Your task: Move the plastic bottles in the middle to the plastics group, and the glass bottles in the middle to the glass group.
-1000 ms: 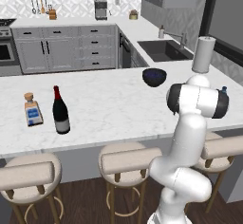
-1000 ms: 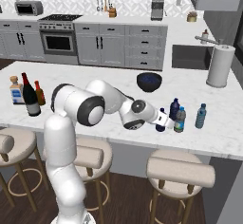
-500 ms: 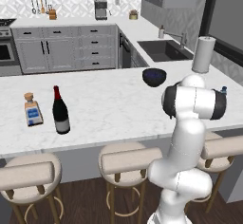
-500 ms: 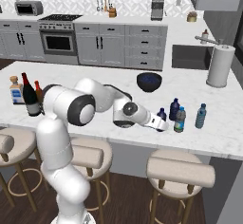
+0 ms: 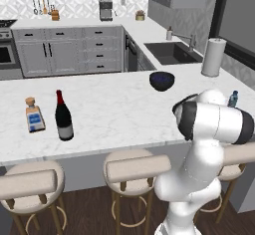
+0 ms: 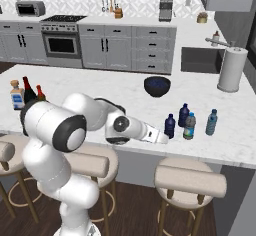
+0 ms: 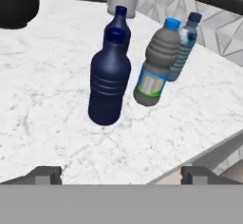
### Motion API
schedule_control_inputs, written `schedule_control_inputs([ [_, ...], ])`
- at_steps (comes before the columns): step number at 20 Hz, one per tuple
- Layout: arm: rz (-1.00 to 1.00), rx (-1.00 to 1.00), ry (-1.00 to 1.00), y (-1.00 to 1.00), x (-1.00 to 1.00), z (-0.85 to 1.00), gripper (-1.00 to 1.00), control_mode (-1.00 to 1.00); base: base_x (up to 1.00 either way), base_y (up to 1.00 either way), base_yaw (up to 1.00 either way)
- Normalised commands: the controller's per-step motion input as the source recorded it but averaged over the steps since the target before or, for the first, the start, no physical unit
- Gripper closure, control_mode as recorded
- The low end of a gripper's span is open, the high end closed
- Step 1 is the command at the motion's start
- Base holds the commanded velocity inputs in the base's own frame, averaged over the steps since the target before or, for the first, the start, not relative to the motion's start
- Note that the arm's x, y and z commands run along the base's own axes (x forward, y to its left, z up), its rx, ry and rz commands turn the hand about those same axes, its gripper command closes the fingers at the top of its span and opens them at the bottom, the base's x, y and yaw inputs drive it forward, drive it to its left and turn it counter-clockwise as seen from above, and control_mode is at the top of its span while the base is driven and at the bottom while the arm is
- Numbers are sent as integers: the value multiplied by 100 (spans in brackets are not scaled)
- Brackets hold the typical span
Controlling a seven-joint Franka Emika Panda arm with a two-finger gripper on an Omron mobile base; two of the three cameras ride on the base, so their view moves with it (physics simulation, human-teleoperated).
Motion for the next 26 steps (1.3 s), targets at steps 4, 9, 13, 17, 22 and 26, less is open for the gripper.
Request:
schedule_control_inputs([
  [4, 0, 0, 13, 25, -20, 100, -100, -100, 0, 0, 0],
  [9, 0, 0, 22, 29, -14, 100, -100, -100, 0, 0, 0],
  [13, 0, 0, 23, 31, -7, 100, -100, -100, 0, 0, 0],
  [17, 0, 0, 25, 30, -6, 100, -100, -100, 0, 0, 0],
  [22, 0, 0, 38, 28, -28, 98, -100, -100, 0, 0, 0],
  [26, 0, 0, 39, 24, -25, 100, -100, -100, 0, 0, 0],
])
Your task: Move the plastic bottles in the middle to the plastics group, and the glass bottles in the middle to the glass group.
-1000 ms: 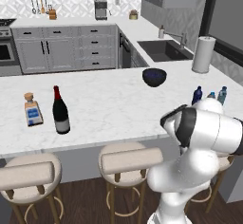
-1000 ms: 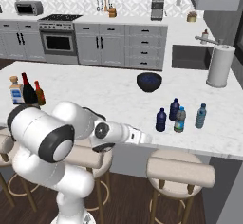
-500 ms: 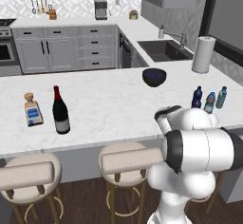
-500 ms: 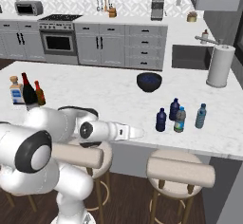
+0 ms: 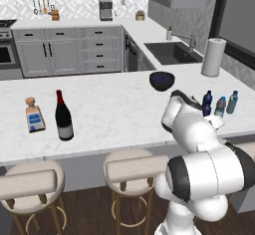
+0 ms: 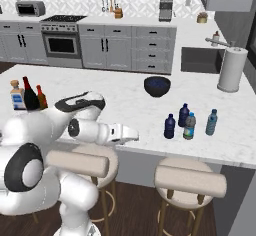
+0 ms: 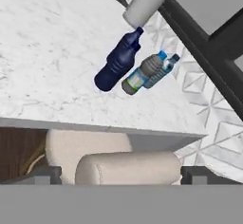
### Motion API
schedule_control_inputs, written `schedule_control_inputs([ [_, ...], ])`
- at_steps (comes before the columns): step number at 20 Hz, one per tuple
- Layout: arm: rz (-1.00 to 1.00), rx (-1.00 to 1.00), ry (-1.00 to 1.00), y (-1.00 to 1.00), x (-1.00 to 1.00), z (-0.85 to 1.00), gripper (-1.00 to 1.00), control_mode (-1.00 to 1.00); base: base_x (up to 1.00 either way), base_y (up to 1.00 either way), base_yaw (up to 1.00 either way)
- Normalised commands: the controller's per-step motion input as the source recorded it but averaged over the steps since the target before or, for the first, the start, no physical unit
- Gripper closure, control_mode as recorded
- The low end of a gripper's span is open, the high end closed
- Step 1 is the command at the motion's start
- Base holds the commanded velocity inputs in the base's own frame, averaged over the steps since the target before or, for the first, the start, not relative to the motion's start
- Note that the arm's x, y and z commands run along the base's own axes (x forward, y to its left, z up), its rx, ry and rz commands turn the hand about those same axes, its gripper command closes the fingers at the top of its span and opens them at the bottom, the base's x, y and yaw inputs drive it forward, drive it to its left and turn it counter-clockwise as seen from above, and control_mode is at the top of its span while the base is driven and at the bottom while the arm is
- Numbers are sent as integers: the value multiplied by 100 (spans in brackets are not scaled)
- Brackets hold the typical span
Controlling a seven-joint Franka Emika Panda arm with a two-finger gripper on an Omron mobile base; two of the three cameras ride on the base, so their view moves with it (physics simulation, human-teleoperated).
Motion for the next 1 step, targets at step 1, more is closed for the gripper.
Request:
schedule_control_inputs([
  [1, 0, 0, 36, 25, -21, 100, -100, -100, 0, 0, 0],
])
